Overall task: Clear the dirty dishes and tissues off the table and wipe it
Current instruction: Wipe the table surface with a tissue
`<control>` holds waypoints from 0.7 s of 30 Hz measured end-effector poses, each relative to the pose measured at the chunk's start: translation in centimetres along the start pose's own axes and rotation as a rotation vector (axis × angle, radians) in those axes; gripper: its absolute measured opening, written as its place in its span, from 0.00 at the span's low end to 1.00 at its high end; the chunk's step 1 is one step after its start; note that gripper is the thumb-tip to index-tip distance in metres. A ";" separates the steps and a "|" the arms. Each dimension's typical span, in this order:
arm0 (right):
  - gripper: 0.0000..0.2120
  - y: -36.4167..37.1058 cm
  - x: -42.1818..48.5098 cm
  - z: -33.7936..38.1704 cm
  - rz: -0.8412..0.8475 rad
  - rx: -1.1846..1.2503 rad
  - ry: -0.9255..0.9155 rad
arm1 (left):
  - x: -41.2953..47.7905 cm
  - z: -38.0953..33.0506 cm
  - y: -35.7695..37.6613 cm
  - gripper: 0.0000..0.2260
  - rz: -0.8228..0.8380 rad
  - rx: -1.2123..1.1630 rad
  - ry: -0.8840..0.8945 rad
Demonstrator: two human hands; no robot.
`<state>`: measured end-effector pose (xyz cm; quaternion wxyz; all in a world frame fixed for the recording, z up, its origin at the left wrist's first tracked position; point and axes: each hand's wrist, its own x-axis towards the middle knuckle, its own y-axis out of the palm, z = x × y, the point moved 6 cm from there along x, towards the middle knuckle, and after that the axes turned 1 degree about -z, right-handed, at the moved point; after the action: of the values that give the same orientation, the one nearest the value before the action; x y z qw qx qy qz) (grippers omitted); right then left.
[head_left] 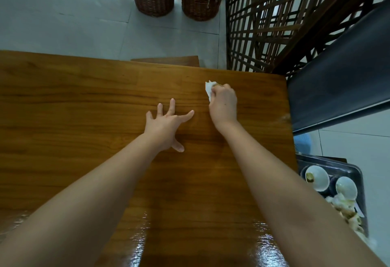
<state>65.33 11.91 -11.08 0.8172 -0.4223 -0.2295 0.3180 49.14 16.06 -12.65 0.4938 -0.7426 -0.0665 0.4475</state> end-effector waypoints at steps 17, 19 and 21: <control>0.10 -1.3 1.9 -2.6 -0.003 0.030 0.207 | -0.2 0.0 -0.1 0.51 -0.002 0.000 0.021; 0.11 0.5 1.7 0.1 0.050 0.059 0.140 | -0.1 0.0 0.1 0.52 -0.008 0.001 0.015; 0.13 1.8 1.3 1.8 0.084 0.057 0.090 | 0.1 0.0 0.1 0.52 -0.013 0.010 0.010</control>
<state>64.52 14.59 -11.47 0.8243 -0.4220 -0.1655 0.3392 49.16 16.04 -12.77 0.5009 -0.7418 -0.0665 0.4410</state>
